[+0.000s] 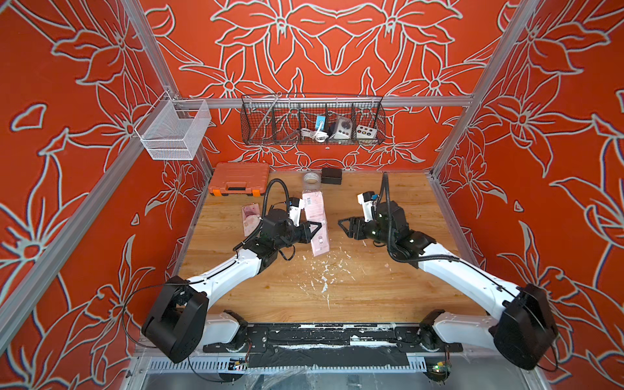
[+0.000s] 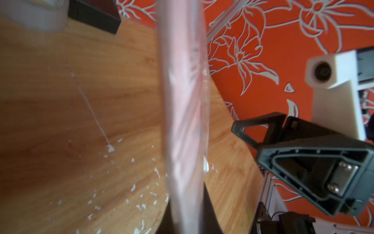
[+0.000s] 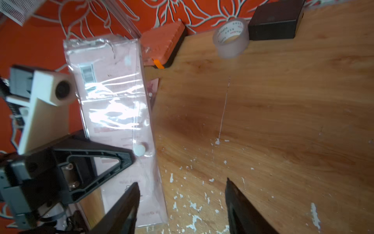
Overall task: Open the ruler set and take out the ruler
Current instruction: Pick up the ruler set bag from the center of the board, then open the ruler set bag.
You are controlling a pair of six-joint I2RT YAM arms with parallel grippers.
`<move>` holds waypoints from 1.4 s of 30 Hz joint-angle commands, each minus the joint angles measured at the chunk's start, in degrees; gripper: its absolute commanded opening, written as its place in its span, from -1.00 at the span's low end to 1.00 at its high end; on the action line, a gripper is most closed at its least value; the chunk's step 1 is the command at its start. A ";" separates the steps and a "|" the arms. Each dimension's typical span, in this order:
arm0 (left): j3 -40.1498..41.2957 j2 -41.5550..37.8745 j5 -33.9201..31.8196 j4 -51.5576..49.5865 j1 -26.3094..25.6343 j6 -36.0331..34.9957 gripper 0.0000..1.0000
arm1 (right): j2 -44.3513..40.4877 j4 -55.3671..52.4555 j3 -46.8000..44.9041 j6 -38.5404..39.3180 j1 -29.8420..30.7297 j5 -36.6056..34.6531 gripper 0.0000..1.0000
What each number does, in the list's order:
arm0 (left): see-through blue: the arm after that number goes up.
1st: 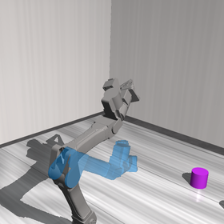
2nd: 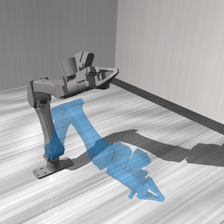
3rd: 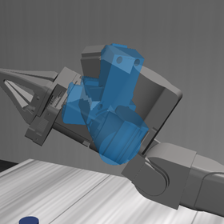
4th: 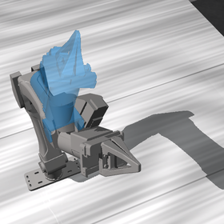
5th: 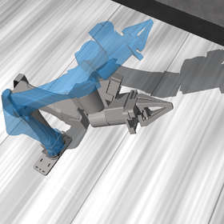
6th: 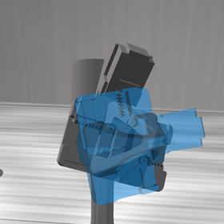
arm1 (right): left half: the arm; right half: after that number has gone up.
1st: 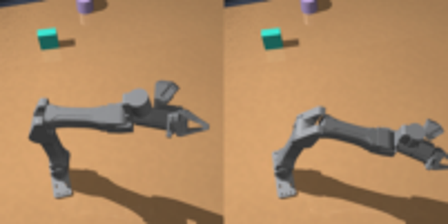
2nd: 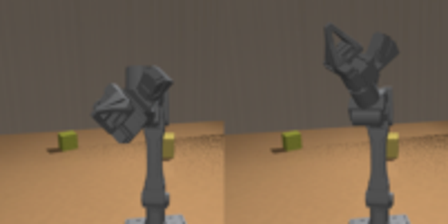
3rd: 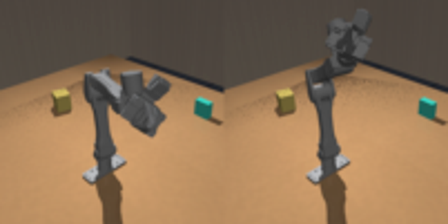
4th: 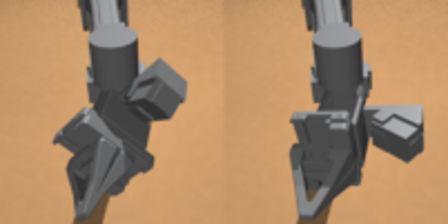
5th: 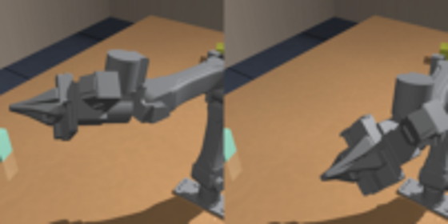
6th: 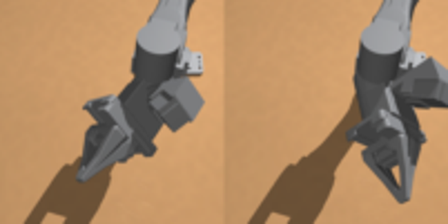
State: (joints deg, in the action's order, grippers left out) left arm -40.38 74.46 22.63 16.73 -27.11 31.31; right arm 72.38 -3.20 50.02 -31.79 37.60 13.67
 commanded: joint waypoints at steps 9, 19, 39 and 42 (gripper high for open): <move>-2.82 3.79 -2.48 -2.90 -2.46 -1.69 -1.00 | 10.07 -3.31 6.09 1.55 7.95 -4.61 0.29; -1.74 4.08 -0.83 -0.78 -3.51 -0.29 -1.00 | 16.22 -4.25 9.93 2.60 9.11 -14.09 -0.07; -1.02 4.26 1.59 -0.49 -4.79 -1.34 -1.00 | 19.23 -6.84 12.81 3.95 7.05 -19.55 -1.00; -1.02 3.78 2.23 -1.27 -4.79 -2.25 -1.00 | 19.03 -5.87 11.93 3.09 5.19 -15.77 -1.00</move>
State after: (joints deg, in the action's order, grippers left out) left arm -41.50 80.29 18.63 15.16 -30.11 30.72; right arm 90.37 -9.52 61.56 -27.16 46.41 1.48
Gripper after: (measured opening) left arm 0.078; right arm 0.040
